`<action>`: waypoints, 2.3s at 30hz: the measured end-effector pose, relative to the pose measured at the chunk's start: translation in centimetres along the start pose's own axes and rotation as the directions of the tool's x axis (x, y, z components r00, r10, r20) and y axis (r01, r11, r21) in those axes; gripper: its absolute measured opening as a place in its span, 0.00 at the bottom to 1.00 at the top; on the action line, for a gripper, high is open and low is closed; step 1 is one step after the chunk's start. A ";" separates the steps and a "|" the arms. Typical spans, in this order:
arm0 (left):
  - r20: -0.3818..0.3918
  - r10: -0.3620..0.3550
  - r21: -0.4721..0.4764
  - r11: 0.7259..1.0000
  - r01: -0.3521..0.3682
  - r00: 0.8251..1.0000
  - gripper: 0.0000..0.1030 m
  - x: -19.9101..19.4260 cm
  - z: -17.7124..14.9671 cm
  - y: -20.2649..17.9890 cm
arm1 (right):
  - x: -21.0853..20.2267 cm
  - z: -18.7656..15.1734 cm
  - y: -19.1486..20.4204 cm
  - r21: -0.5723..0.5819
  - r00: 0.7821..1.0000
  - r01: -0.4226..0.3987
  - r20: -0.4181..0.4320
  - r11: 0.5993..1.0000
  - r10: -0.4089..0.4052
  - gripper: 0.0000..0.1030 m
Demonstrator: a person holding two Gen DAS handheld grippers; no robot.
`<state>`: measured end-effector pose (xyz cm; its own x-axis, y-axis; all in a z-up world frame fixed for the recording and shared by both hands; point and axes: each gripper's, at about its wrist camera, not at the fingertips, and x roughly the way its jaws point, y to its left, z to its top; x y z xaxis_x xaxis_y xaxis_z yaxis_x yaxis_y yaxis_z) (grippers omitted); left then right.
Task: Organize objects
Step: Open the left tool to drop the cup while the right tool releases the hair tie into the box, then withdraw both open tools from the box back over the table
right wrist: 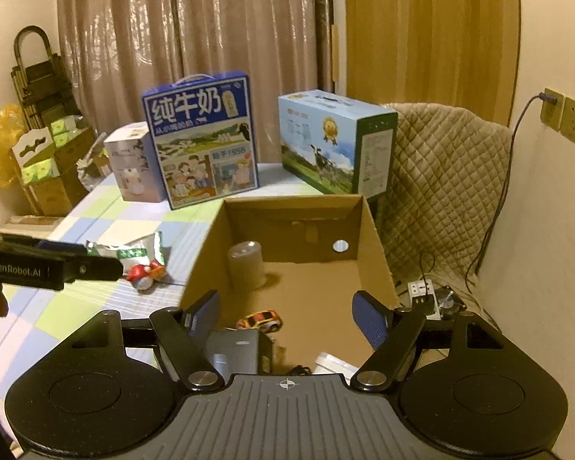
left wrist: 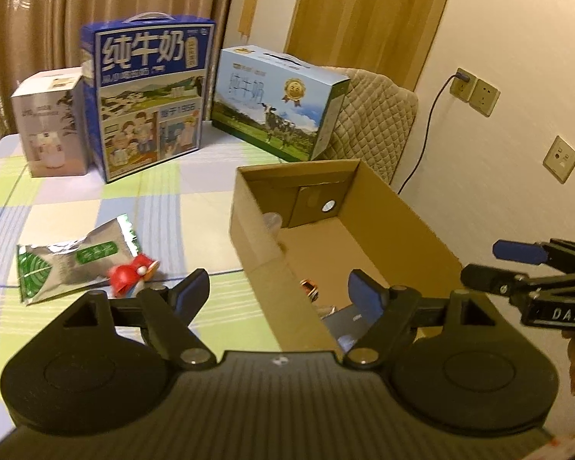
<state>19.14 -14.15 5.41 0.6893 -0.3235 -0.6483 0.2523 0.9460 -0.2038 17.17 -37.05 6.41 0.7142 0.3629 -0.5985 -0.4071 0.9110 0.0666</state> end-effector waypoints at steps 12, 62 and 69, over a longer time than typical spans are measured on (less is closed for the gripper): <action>0.043 0.125 -0.047 0.991 -0.123 0.991 0.87 -7.5 -3.8 5.7 | -2.0 -0.2 6.6 -0.040 0.996 -0.083 0.035 0.996 0.084 0.71; 0.012 0.306 -0.154 0.941 -0.300 0.952 0.99 -12.8 -9.5 15.5 | 4.2 -2.2 18.1 -0.111 0.971 -0.235 -0.079 0.966 0.227 0.71; -0.013 0.297 -0.143 0.945 -0.295 0.955 0.99 -10.9 -9.4 16.6 | 6.8 -2.4 18.1 -0.101 0.969 -0.233 -0.108 0.967 0.222 0.71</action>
<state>9.50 5.31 2.19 0.7242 -0.0280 -0.6890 -0.0620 0.9925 -0.1056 13.31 -18.53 1.63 0.5403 0.5325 -0.6515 -0.6173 0.7770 0.1232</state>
